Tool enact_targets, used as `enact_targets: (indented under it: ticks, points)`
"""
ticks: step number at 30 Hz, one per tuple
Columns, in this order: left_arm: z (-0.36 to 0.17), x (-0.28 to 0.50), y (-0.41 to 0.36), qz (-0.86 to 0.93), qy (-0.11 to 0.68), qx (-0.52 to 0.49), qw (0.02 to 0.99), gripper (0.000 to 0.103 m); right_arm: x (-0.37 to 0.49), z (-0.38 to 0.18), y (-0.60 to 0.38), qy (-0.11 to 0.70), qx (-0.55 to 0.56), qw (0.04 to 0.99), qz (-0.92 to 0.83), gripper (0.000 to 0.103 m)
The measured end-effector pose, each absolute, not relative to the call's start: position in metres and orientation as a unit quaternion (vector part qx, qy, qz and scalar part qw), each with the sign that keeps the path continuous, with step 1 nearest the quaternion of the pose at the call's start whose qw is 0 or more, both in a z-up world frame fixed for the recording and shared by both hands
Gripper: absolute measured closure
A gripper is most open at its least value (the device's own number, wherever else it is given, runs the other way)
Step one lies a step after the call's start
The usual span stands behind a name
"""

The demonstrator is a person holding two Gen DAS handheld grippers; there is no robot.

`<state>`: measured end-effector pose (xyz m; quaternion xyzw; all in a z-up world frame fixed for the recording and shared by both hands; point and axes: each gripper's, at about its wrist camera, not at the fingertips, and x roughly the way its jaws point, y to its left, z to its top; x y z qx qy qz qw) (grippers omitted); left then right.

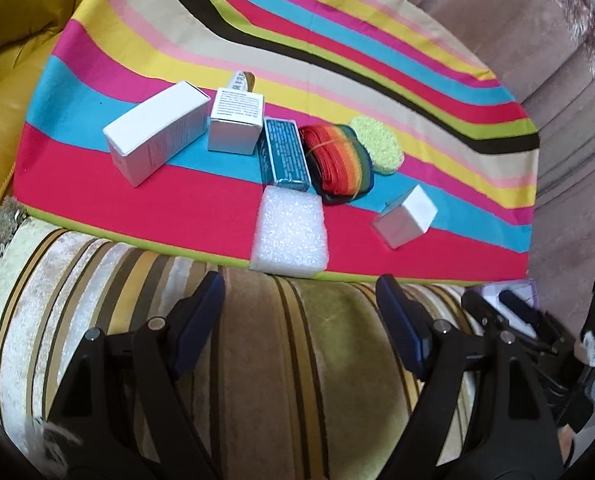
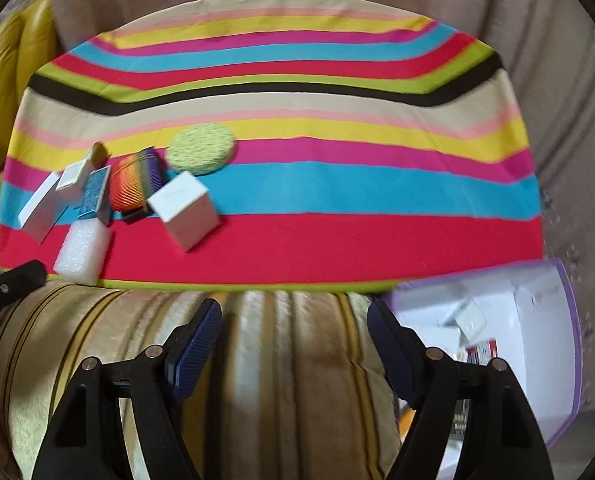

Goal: Organize objects
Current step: 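Move both grippers back over the remaining items on the striped cloth, then grasp the white foam block with the left gripper while the right grasps the white cube box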

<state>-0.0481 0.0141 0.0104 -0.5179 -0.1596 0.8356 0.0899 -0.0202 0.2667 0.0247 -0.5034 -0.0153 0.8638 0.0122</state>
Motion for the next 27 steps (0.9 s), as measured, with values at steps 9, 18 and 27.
enact_targets:
  ticks: [9,18,27]
  points:
    - [-0.004,-0.075,0.025,0.824,-0.113,-0.551,0.069,0.023,-0.048,0.016,0.247,-0.053,-0.507,-0.018,0.86,0.027]
    - [-0.027,-0.096,0.04,0.811,-0.062,-0.578,0.061,0.039,-0.06,0.015,0.221,-0.088,-0.497,-0.081,0.859,0.027]
    - [-0.028,-0.095,0.037,0.82,-0.065,-0.565,0.067,0.051,-0.082,0.008,0.209,-0.089,-0.5,-0.127,0.852,0.027]
